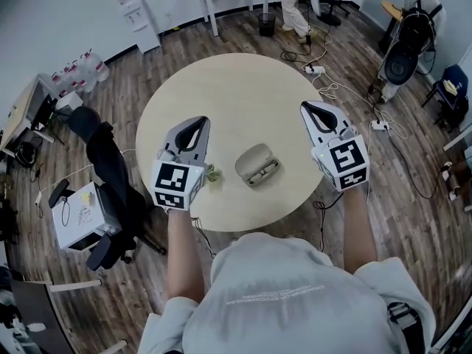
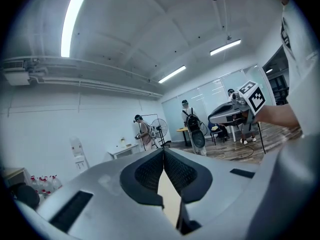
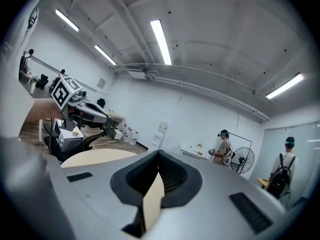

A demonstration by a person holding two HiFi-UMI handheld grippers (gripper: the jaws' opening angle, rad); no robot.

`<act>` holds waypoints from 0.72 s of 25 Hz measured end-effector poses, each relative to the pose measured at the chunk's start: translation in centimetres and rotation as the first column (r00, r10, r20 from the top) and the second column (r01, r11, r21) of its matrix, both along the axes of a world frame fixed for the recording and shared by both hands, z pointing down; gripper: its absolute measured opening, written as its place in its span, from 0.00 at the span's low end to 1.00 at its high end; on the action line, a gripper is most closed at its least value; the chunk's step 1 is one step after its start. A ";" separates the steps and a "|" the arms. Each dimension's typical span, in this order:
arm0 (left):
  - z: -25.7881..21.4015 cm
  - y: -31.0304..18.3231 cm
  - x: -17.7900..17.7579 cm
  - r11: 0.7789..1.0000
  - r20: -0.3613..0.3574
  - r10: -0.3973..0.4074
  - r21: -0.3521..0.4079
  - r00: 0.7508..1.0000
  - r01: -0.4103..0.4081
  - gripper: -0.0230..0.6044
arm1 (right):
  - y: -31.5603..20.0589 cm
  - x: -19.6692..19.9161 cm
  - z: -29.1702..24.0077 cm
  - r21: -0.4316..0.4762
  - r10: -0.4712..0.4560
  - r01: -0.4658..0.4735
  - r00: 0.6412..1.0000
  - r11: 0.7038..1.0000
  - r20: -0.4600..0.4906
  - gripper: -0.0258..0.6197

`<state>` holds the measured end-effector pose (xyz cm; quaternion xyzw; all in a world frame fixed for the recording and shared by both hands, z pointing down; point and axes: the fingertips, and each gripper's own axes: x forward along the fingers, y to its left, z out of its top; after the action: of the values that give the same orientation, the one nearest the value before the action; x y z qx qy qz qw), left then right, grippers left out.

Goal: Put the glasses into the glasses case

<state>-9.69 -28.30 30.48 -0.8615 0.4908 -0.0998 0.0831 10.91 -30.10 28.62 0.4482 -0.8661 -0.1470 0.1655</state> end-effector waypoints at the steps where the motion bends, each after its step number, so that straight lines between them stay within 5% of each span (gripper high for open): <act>1: -0.1 0.1 0.0 1.000 0.001 -0.001 0.003 1.000 0.001 0.06 | 0.1 -0.1 0.0 0.001 0.001 -0.001 1.000 1.000 -0.002 0.04; 18: -0.8 0.9 0.9 1.000 0.022 0.011 0.011 1.000 -0.012 0.06 | 0.6 -0.1 0.1 -0.007 0.000 0.000 1.000 1.000 -0.018 0.04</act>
<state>-8.74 -27.35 29.68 -0.8627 0.4855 -0.1058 0.0938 10.86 -29.52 28.70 0.4461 -0.8652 -0.1478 0.1750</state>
